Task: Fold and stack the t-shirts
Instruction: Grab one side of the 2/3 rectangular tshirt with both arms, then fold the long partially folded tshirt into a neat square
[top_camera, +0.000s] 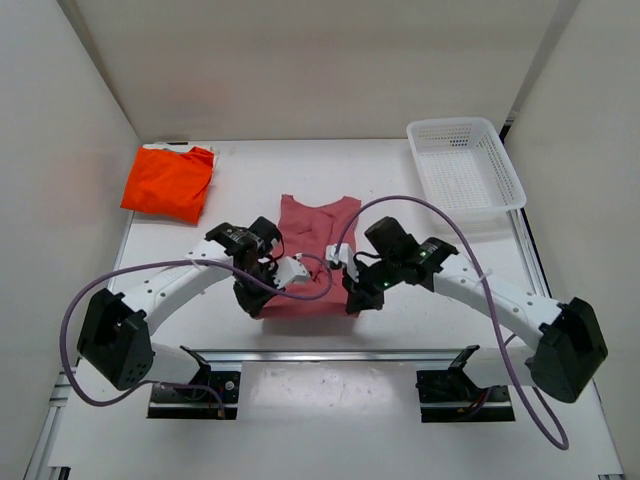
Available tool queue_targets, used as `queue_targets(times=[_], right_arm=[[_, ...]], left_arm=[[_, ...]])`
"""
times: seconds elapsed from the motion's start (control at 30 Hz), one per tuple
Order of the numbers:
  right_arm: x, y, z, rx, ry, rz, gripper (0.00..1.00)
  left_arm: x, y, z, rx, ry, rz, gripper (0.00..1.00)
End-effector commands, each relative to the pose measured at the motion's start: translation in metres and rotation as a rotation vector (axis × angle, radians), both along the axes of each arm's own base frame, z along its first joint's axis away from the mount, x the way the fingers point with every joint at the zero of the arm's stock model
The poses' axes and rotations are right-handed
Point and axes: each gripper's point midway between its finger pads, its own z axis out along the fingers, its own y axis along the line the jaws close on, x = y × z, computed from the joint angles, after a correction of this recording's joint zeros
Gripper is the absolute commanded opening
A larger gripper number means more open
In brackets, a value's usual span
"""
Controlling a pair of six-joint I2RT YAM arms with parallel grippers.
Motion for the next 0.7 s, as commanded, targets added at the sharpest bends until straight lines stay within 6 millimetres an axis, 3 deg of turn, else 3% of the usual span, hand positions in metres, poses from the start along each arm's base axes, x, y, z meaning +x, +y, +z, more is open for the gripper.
queue_targets(times=[0.0, 0.03, 0.13, 0.23, 0.33, 0.47, 0.5, 0.67], right_arm=[[-0.041, -0.016, 0.016, -0.029, 0.131, 0.045, 0.0], [-0.043, -0.016, 0.022, -0.015, 0.137, 0.042, 0.0], [-0.04, -0.016, 0.04, 0.044, 0.186, 0.01, 0.0], [-0.021, -0.017, 0.048, 0.116, 0.258, -0.088, 0.0], [0.012, -0.02, 0.05, 0.179, 0.288, -0.202, 0.01], [0.055, -0.017, 0.049, 0.273, 0.313, -0.306, 0.0], [0.064, -0.02, 0.044, 0.274, 0.346, -0.344, 0.01], [0.121, -0.033, 0.043, 0.333, 0.341, -0.457, 0.0]], left_arm=[[-0.019, 0.006, 0.036, 0.036, 0.026, -0.051, 0.0], [-0.018, 0.004, 0.04, 0.026, 0.003, -0.065, 0.0], [0.012, -0.023, 0.077, -0.096, -0.077, -0.027, 0.0], [0.048, -0.031, 0.09, -0.177, -0.037, 0.113, 0.0], [0.088, -0.038, 0.102, -0.215, -0.073, 0.166, 0.0], [0.125, -0.046, 0.103, -0.249, -0.074, 0.237, 0.0], [0.136, -0.049, 0.097, -0.246, -0.077, 0.244, 0.0], [0.192, -0.065, 0.113, -0.318, -0.158, 0.297, 0.0]])
